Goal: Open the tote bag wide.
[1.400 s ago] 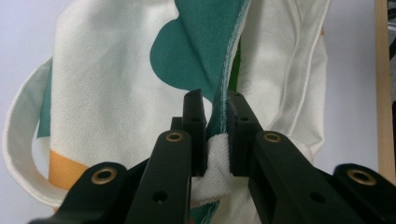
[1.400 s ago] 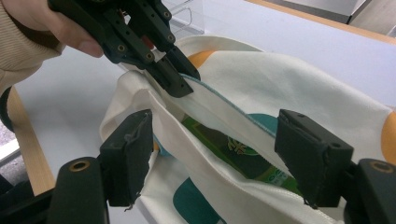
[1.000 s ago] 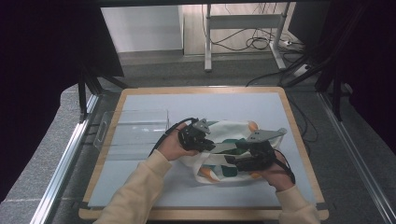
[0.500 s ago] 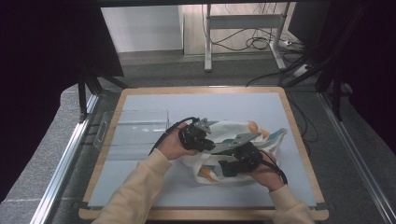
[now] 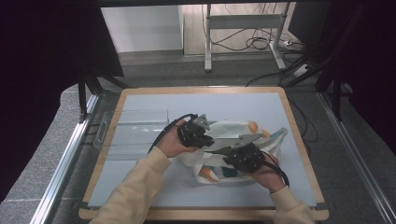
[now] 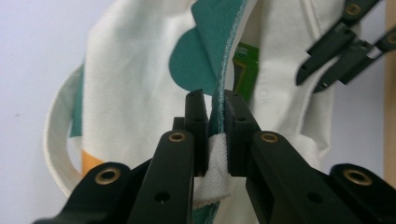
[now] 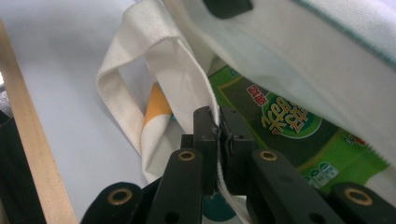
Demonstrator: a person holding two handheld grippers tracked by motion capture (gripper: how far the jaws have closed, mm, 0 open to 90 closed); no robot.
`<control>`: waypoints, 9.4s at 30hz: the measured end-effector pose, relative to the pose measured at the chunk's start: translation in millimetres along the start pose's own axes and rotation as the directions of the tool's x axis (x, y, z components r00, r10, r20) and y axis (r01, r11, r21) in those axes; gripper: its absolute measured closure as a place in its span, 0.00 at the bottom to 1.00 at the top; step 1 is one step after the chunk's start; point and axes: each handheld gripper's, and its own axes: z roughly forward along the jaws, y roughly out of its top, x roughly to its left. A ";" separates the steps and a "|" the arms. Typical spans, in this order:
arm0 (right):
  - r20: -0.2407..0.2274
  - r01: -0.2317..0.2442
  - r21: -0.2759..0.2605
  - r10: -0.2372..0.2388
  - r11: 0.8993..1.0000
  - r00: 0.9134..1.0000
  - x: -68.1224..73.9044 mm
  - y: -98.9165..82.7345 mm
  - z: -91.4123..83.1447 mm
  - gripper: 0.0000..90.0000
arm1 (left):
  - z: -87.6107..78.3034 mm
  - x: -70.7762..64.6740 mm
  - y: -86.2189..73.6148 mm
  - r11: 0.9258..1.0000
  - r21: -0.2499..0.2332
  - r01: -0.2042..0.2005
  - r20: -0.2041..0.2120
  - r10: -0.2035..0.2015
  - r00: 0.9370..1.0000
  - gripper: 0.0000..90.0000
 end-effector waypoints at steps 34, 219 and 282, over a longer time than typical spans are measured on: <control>-0.041 0.006 -0.022 -0.007 1.000 0.999 9.3 -19.0 -3.7 0.94 | 7.3 52.4 9.1 0.987 -0.052 0.150 -0.137 -0.156 0.978 0.92; -0.006 -0.086 0.025 0.086 0.996 0.996 -78.4 61.1 79.0 0.98 | 8.9 -18.9 -54.3 0.987 0.009 0.163 0.072 -0.164 0.984 1.00; 0.039 -0.152 0.219 0.147 0.964 0.988 -40.0 -33.5 -9.8 0.99 | 8.8 -23.2 -56.9 0.983 0.016 0.184 0.075 -0.184 0.980 1.00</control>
